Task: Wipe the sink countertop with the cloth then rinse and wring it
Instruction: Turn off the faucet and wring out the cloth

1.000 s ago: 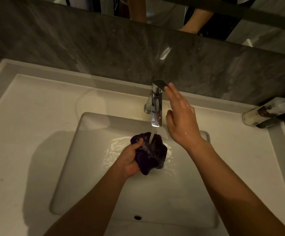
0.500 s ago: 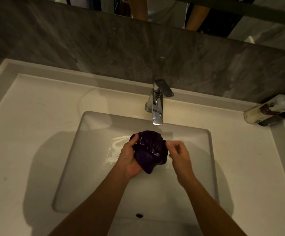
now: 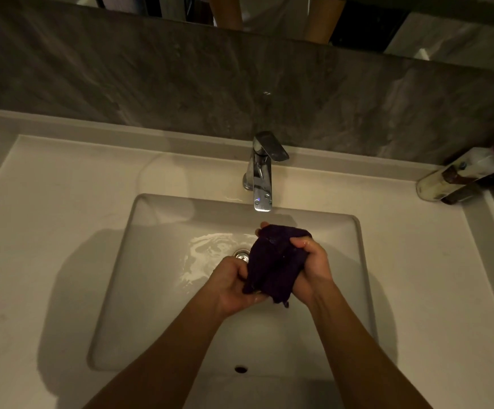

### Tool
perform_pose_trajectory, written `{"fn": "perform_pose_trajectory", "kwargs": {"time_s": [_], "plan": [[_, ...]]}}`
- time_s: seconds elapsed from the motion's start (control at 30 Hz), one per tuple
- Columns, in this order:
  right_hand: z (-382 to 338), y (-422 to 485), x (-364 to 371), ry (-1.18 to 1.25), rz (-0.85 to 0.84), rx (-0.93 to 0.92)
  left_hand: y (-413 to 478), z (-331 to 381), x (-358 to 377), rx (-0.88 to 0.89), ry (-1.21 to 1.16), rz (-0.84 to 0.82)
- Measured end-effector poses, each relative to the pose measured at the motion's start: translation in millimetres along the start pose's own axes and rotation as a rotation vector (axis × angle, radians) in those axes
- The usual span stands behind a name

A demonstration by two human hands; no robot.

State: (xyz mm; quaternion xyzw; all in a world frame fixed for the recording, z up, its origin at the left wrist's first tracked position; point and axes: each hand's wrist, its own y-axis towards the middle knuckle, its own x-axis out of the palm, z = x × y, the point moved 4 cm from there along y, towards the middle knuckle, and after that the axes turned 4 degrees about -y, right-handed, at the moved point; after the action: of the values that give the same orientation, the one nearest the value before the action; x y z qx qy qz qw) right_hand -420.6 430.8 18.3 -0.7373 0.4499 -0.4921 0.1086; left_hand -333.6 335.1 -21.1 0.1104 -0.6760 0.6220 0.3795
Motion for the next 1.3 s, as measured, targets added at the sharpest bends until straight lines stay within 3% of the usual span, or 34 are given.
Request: {"fn": "perform_pose_trajectory", "kwargs": {"time_s": [0.1,0.23,0.37,0.53,0.7,0.93,1.03,1.1,1.23,1.3], "plan": [[-5.8,-0.1,3.6,-0.019,-0.036,-0.078,-4.2,3.2,4.4,-0.068,0.052,-0.096],[-7.8,7.6,3.9,-0.275,0.04,-0.122,-16.7,2.6,22.0,-0.111,0.285,-0.258],[-11.8,10.5,9.8,-0.604,0.171,-0.215,-16.9,-4.8,35.1,-0.022,0.645,-0.125],[-21.7,17.0,10.0,-0.835,0.239,-0.274,-11.2,0.2,42.6,-0.005,0.943,-0.057],[-14.3,32.8,-1.0,-1.016,0.335,-0.177,-1.0,-0.2,43.1,0.055,1.32,0.043],[-2.2,45.6,-22.0,-1.068,0.484,0.038,9.5,-13.6,41.5,0.284,1.625,0.048],[-2.0,44.8,-20.0,-1.085,0.47,0.107,11.0,-15.2,40.2,0.311,1.605,0.008],[-7.5,39.7,-15.2,-1.013,0.393,0.111,9.3,-11.2,34.2,0.221,1.472,-0.018],[-21.4,14.7,-26.0,-0.471,0.092,0.155,-10.3,-4.4,19.0,0.046,0.867,-0.147],[-19.7,-1.7,-22.7,-0.354,-0.021,0.145,-27.4,-13.7,24.9,-0.083,0.583,-0.269]]}}
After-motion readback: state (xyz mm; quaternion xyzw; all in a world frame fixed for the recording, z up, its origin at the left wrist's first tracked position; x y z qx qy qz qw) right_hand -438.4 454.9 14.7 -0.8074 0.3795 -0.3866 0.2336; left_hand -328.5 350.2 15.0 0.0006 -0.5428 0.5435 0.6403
